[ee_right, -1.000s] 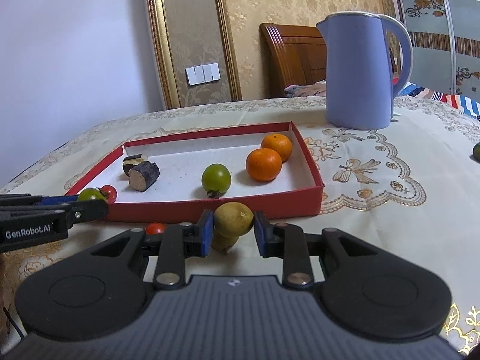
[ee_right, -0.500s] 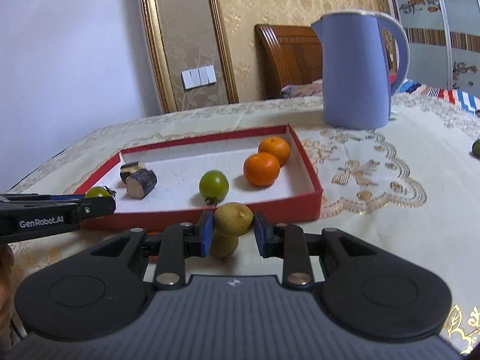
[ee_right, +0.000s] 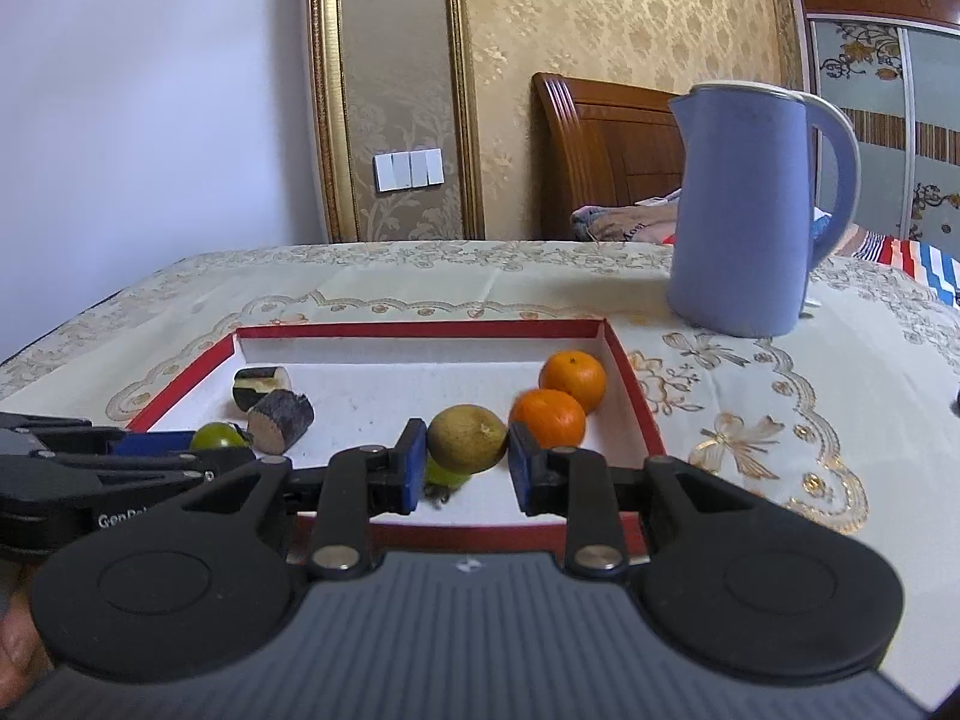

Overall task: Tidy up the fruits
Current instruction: 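Lift the yellow-brown fruit with the right gripper while the left carries the green tomato over the box, then lower both fruits into the box and open both grippers, then withdraw both tools from the box toward the fruits beside it, then close the left gripper on the red tomato beside the box, then lift the red tomato with the left gripper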

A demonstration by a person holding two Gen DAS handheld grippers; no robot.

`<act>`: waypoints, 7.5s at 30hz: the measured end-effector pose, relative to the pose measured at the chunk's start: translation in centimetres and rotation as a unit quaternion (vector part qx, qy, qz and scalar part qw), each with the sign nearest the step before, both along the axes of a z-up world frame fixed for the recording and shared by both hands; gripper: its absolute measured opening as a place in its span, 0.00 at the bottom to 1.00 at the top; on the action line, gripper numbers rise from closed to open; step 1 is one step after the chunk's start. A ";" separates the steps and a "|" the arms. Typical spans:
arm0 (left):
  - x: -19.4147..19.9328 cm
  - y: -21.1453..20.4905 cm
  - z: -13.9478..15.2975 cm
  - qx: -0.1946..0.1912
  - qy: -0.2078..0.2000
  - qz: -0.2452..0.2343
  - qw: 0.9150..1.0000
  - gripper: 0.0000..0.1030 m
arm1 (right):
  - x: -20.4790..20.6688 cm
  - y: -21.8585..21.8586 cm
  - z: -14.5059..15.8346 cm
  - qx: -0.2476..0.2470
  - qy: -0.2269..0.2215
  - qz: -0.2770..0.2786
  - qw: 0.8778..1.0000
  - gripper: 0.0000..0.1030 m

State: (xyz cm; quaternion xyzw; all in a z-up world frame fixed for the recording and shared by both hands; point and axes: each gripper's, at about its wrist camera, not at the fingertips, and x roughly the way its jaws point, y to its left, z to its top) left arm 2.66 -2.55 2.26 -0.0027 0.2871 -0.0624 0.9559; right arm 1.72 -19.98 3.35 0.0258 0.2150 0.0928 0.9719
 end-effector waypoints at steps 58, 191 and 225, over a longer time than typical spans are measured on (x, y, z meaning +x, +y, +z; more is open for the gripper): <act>5.8 2.3 -1.4 -0.002 0.026 0.083 0.996 0.32 | 8.0 1.7 -2.4 -0.016 0.058 0.006 0.998 0.27; -5.4 1.9 -1.6 -0.048 -0.016 0.010 0.999 0.30 | -0.9 -8.3 -4.2 0.140 0.032 -0.140 0.980 1.00; -2.9 0.1 -2.5 -0.017 0.023 0.011 1.000 0.35 | -1.5 -8.1 -4.0 0.135 0.024 -0.131 0.982 1.00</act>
